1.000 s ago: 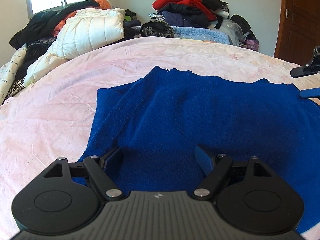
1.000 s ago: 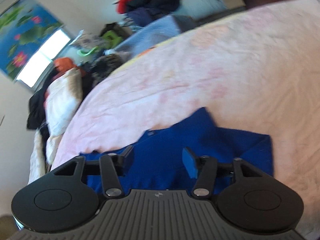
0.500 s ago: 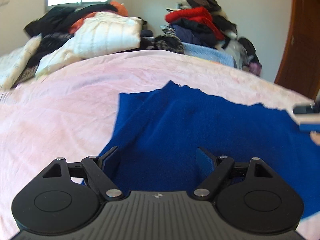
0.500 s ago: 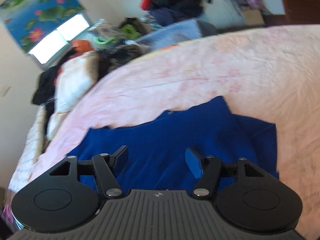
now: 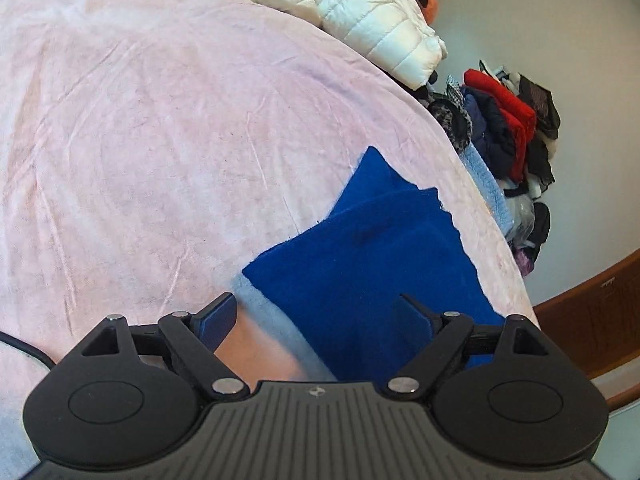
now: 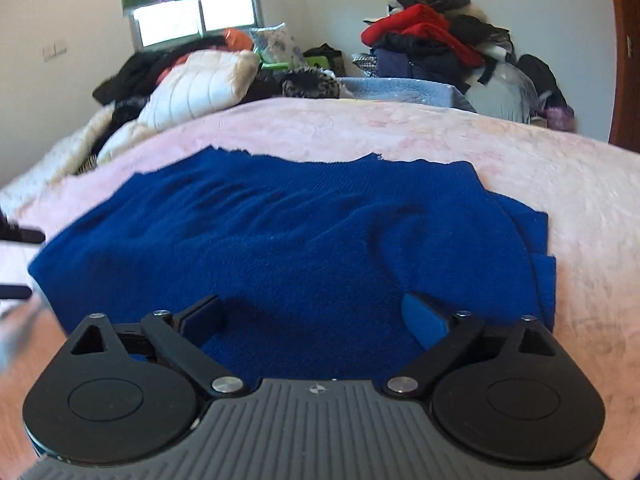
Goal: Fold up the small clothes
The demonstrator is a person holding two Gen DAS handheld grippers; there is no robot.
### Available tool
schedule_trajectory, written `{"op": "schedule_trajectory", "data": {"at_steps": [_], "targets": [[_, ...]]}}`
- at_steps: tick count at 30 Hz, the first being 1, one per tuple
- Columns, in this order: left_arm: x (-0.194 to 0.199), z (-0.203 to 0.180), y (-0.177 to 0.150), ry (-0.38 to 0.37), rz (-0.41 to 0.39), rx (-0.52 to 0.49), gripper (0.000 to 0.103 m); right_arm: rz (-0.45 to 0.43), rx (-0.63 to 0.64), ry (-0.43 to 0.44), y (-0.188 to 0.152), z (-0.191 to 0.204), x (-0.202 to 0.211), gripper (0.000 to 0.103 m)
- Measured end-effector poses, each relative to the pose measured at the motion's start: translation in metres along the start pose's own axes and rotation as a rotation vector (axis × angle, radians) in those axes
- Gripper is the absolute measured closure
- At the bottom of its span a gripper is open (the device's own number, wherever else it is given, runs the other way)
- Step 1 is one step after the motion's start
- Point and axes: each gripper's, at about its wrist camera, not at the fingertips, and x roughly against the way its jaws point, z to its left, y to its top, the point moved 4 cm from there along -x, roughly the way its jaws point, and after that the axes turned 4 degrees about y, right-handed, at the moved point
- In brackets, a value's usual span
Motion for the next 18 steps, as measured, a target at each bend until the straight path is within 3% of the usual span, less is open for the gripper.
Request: {"op": "schedule_trajectory", "data": {"at_steps": [5,11,14,17,18], "targets": [[-0.013,-0.013,0.002,0.023,-0.021,0.019,0.016,-0.032,-0.071,0.054,-0.001,-0.010,0.007,0.005],[-0.018,-0.019,0.003,0.060,-0.051,0.051,0.016,-0.036,-0.071,0.051,-0.002,-0.009,0.009,0.005],[-0.020,-0.029,-0.002,0.107,-0.064,-0.023,0.018,-0.038,-0.073,0.054,-0.002,-0.009,0.009,0.005],[-0.021,-0.037,-0.009,0.187,-0.088,-0.112,0.031,-0.042,-0.082,0.061,-0.002,-0.010,0.009,0.005],[-0.020,-0.038,-0.010,0.206,-0.100,-0.120,0.044,-0.044,-0.085,0.063,-0.002,-0.010,0.010,0.005]]}}
